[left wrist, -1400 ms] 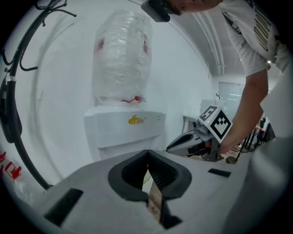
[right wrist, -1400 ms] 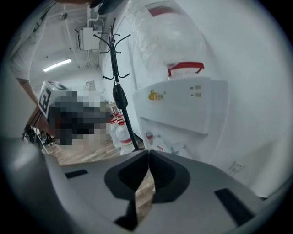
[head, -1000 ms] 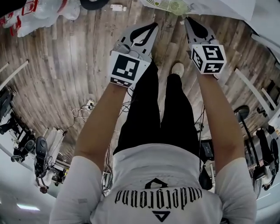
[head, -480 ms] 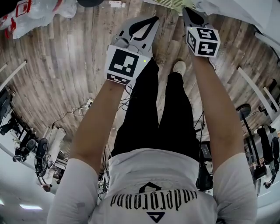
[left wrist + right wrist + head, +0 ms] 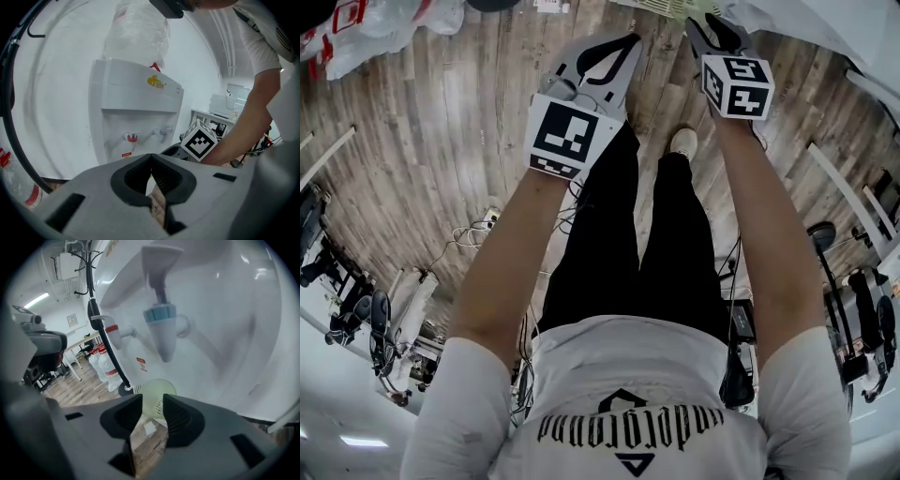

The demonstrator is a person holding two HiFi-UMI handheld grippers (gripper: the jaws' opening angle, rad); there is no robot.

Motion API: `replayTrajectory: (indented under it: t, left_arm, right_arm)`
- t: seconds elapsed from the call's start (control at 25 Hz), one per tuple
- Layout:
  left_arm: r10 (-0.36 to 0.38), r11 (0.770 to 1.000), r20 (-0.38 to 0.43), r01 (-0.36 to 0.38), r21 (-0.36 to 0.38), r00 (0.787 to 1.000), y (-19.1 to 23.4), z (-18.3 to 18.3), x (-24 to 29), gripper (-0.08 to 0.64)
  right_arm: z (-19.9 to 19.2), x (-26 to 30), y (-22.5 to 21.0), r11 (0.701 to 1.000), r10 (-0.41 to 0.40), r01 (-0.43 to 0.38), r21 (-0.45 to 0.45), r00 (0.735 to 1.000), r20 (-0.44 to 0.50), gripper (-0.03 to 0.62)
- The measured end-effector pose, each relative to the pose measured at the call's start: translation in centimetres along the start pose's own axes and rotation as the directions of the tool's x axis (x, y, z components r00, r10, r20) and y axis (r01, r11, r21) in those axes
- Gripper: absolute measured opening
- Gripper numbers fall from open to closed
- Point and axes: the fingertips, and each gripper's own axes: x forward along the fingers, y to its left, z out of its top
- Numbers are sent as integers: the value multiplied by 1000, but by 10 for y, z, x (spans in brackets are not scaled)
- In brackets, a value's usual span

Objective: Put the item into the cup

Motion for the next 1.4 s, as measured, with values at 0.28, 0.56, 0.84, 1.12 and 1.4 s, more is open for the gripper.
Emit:
replayTrajectory:
  t: [0.28,0.56,0.84,1.12,1.4]
  left_arm:
    - [25,1000,17,-26,17,1000,-3,23,-12,8]
    - [42,998,44,-44,54,998,-36,69,-49,8]
    - [52,996,118,-61,70,992,-87,142,-110,8]
    - [65,982,225,-102,159,972,-168,214,-179,8]
    - [88,976,327,-146,159,941,-245,268,-244,8]
  right_arm:
    - [11,-30,15,999,27,-26,-40,999,23,158]
    - [45,-111,35,995,72,-66,-73,994,86,156]
    - [98,-227,74,962,202,-168,-217,969,144,113]
    - [139,-371,102,932,281,-195,-305,922,267,49]
    - [157,-488,132,897,371,-234,-374,860,351,6]
